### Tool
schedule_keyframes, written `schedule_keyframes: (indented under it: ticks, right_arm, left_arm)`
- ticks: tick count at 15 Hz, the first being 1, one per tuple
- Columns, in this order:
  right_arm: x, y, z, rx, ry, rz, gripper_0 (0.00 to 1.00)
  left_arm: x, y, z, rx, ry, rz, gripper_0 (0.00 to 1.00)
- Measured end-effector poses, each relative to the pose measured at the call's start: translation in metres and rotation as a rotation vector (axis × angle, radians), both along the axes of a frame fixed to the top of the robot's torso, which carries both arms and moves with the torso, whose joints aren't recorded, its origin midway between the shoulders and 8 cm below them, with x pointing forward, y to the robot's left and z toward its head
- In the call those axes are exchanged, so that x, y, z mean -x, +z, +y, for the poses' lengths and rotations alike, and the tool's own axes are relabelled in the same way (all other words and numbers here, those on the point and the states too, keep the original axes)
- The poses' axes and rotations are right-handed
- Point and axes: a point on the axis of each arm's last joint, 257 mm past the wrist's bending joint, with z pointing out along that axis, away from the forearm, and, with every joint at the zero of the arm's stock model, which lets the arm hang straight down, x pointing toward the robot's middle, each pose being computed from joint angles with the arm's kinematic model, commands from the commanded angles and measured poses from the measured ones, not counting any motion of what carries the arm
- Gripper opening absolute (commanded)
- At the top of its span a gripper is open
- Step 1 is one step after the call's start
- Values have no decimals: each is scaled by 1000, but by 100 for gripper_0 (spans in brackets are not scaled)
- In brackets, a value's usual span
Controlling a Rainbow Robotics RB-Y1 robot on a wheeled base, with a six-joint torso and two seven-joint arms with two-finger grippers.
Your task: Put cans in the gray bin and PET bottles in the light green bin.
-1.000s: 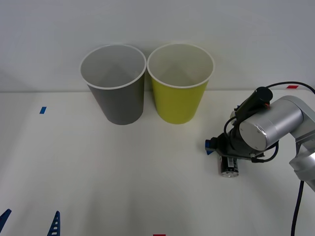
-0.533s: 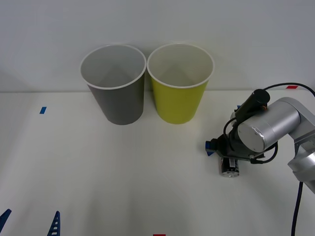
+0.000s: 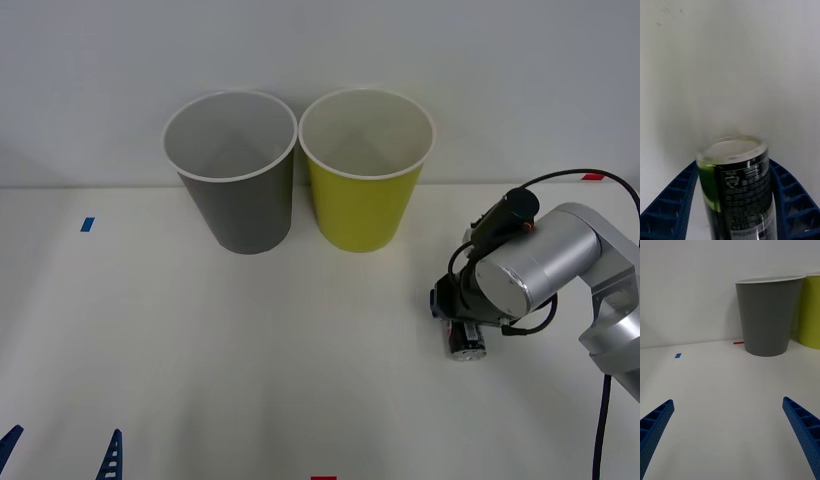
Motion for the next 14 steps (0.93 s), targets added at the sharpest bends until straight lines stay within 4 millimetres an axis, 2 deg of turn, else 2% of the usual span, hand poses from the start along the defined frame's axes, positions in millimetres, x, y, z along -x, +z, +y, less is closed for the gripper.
schedule_keyframes:
  ticks: [10,14]
  right_arm:
    - [0,3,3,3,17,-9,16]
    - [-8,29,21,-45,89,-142,15]
  left_arm:
    - [0,0,0,0,0,0,100]
    - [0,0,0,0,0,0,100]
